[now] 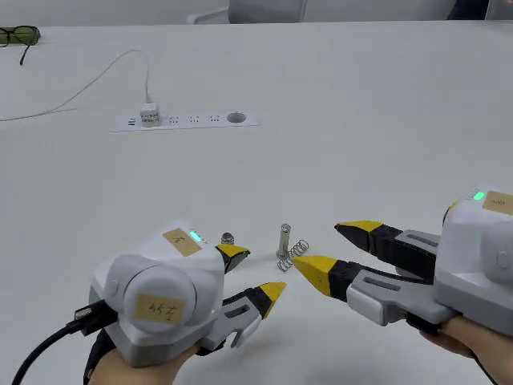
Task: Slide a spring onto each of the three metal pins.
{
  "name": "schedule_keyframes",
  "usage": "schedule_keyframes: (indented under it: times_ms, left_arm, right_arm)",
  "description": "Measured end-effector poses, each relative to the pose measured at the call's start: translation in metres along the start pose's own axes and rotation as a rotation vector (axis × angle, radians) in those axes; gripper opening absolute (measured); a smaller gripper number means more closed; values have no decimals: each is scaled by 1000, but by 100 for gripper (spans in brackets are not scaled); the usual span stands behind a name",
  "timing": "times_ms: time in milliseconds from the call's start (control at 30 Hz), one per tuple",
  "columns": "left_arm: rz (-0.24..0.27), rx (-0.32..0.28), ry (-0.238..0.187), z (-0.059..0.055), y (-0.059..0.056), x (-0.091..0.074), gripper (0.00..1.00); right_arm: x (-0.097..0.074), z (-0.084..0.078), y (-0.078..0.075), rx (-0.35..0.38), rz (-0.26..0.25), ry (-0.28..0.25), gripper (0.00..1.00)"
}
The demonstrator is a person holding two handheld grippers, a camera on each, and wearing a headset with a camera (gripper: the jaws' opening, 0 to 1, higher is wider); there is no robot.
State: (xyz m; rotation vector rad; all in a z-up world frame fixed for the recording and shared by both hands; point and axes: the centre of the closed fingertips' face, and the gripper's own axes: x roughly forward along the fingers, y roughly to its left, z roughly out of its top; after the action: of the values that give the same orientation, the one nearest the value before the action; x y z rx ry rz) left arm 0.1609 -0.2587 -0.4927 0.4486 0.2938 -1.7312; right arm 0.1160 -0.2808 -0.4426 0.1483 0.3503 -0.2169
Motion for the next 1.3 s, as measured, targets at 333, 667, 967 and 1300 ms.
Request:
schedule_keyframes:
  times_ms: [333,667,967,1300]
  left_arm:
    - [34,-55,20,-8,7,21,26]
    - [28,-96,37,-14,5,39,21]
    - [25,-101,47,-18,4,53,18]
    - [24,-80,63,-22,4,59,15]
  right_arm:
    - [-6,-7,-4,-8,-13,10,40]
    - [-12,-10,-8,18,-19,5,40]
    - [-12,-13,-10,25,-28,6,39]
    - [-11,-14,-12,35,-39,4,38]
